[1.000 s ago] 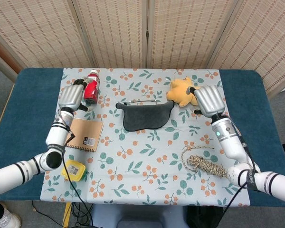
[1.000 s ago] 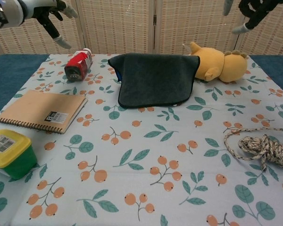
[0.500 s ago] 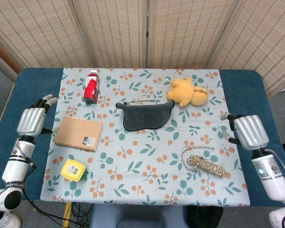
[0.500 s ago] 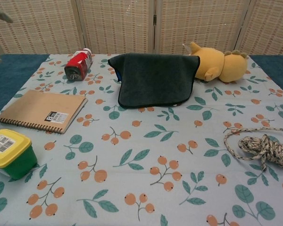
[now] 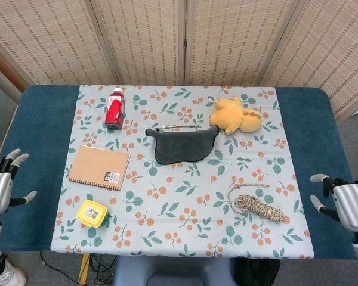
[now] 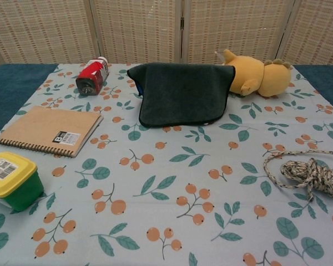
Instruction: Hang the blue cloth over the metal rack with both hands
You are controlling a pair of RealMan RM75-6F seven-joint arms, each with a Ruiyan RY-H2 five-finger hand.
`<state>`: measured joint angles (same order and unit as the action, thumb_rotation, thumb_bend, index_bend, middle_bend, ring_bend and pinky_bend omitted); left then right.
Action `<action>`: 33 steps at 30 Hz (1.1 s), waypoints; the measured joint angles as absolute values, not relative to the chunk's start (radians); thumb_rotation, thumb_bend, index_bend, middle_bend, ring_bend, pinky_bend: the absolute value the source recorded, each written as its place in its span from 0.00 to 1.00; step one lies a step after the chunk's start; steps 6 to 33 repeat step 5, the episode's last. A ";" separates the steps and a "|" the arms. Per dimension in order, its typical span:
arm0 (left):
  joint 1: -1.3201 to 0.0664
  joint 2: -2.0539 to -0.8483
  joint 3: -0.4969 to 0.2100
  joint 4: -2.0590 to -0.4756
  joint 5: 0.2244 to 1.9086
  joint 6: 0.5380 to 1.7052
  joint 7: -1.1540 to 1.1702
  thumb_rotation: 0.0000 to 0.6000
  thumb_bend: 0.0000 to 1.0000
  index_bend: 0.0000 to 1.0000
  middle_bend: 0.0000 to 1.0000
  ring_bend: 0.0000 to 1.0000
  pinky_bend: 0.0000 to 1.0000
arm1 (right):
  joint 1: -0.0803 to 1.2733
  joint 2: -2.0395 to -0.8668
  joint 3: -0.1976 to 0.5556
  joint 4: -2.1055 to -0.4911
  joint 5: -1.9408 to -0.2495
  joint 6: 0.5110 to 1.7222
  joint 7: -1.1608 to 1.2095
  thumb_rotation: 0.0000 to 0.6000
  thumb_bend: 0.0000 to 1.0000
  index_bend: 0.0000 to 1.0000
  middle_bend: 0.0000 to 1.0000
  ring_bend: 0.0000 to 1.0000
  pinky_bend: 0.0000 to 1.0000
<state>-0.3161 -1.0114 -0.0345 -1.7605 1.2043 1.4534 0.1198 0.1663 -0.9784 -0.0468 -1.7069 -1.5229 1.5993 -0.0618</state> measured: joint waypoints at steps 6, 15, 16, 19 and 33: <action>-0.243 -1.014 -0.010 -1.777 1.243 1.518 0.133 1.00 0.13 0.16 0.09 0.13 0.20 | 0.124 -0.998 -0.049 -1.696 -1.526 1.619 -0.038 1.00 0.26 0.39 0.64 0.60 0.88; -0.243 -1.014 -0.010 -1.777 1.243 1.518 0.133 1.00 0.13 0.16 0.09 0.13 0.20 | 0.124 -0.998 -0.049 -1.696 -1.526 1.619 -0.038 1.00 0.26 0.39 0.64 0.60 0.88; -0.243 -1.014 -0.010 -1.777 1.243 1.518 0.133 1.00 0.13 0.16 0.09 0.13 0.20 | 0.124 -0.998 -0.049 -1.696 -1.526 1.619 -0.038 1.00 0.26 0.39 0.64 0.60 0.88; -0.243 -1.014 -0.010 -1.777 1.243 1.518 0.133 1.00 0.13 0.16 0.09 0.13 0.20 | 0.124 -0.998 -0.049 -1.696 -1.526 1.619 -0.038 1.00 0.26 0.39 0.64 0.60 0.88; -0.243 -1.014 -0.010 -1.777 1.243 1.518 0.133 1.00 0.13 0.16 0.09 0.13 0.20 | 0.124 -0.998 -0.049 -1.696 -1.526 1.619 -0.038 1.00 0.26 0.39 0.64 0.60 0.88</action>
